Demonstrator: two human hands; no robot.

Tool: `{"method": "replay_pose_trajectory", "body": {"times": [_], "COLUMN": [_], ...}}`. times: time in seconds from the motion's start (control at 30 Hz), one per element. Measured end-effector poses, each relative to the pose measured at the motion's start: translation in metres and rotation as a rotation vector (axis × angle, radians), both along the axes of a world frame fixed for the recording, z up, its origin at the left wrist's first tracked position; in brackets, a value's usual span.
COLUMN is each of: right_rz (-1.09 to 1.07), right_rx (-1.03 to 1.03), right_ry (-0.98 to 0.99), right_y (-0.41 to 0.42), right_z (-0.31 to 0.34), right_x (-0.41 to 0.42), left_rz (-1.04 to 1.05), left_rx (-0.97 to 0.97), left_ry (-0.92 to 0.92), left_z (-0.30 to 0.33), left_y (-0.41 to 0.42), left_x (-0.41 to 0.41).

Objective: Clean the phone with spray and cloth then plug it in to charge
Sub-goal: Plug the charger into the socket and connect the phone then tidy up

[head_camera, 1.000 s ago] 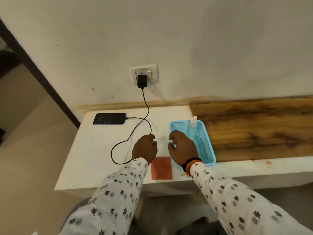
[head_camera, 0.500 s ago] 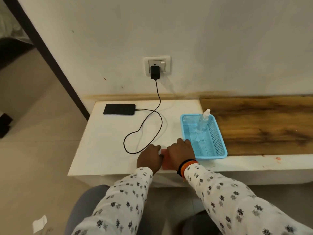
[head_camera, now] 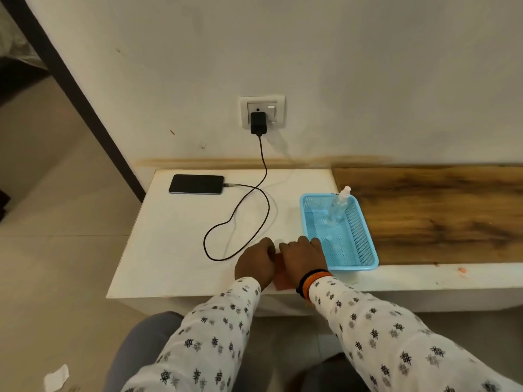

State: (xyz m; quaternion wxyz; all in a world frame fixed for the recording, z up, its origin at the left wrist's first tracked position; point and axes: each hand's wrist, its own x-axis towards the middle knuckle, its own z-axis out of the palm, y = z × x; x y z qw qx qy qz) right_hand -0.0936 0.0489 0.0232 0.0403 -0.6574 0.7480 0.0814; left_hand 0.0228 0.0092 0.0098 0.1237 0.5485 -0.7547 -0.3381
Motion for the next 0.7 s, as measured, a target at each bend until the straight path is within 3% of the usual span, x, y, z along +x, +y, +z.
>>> {"method": "replay_pose_trajectory", "body": {"times": [0.1,0.23,0.4,0.53,0.7], "right_rz": [-0.035,-0.182,-0.530,-0.749,-0.835], "right_rx": [-0.049,-0.220,-0.382,-0.462,-0.440], "right_ry": [-0.066,-0.217,-0.832,-1.170,-1.189], "right_y": [-0.003,-0.005,-0.003,0.002,0.014], "right_z": [0.006,0.023,0.046,0.060,0.064], "right_x": [-0.003,-0.007,-0.022,-0.057,-0.102], "left_rz": [0.045,-0.010,0.060,0.203,0.215], "left_rx": [0.005,-0.123,-0.160,-0.031,0.156], "left_ry": [0.152,0.201,0.373,0.576,0.642], "left_z": [0.010,0.032,0.057,0.075,0.077], "left_y": [-0.005,-0.017,-0.025,-0.028,-0.024], "left_x": [0.004,0.010,-0.006,-0.031,-0.067]}}
